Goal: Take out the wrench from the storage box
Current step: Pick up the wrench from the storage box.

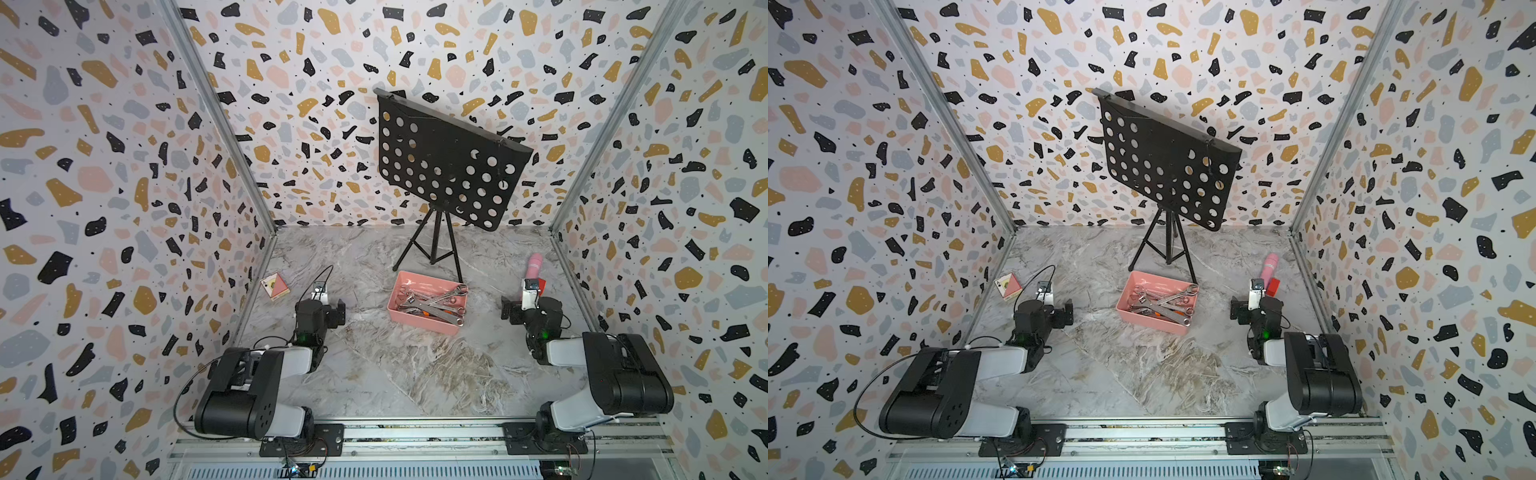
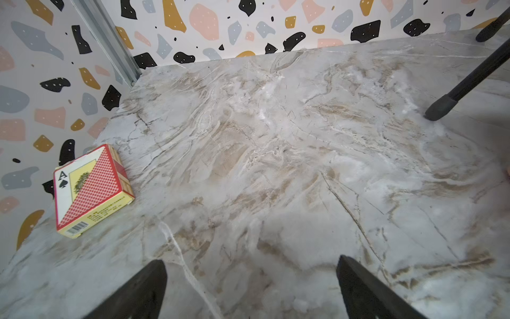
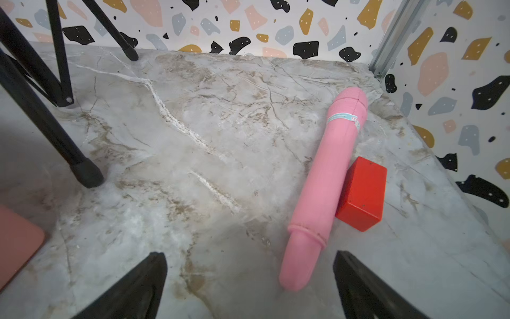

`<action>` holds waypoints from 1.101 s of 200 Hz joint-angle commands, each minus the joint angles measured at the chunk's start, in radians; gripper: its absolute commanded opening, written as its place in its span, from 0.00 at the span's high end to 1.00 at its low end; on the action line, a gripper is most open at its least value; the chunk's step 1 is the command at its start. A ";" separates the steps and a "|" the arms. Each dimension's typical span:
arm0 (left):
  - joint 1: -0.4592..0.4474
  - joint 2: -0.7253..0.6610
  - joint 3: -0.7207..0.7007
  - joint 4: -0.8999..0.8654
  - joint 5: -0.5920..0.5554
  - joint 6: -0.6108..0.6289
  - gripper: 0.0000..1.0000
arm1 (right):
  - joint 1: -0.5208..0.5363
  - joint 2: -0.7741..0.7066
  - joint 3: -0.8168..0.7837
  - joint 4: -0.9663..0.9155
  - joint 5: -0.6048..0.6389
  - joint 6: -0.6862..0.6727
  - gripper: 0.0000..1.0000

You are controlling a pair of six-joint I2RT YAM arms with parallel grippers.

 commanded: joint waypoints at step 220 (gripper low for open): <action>0.004 -0.265 0.087 -0.251 0.118 0.026 0.00 | 0.005 -0.195 0.120 -0.321 -0.020 -0.016 0.00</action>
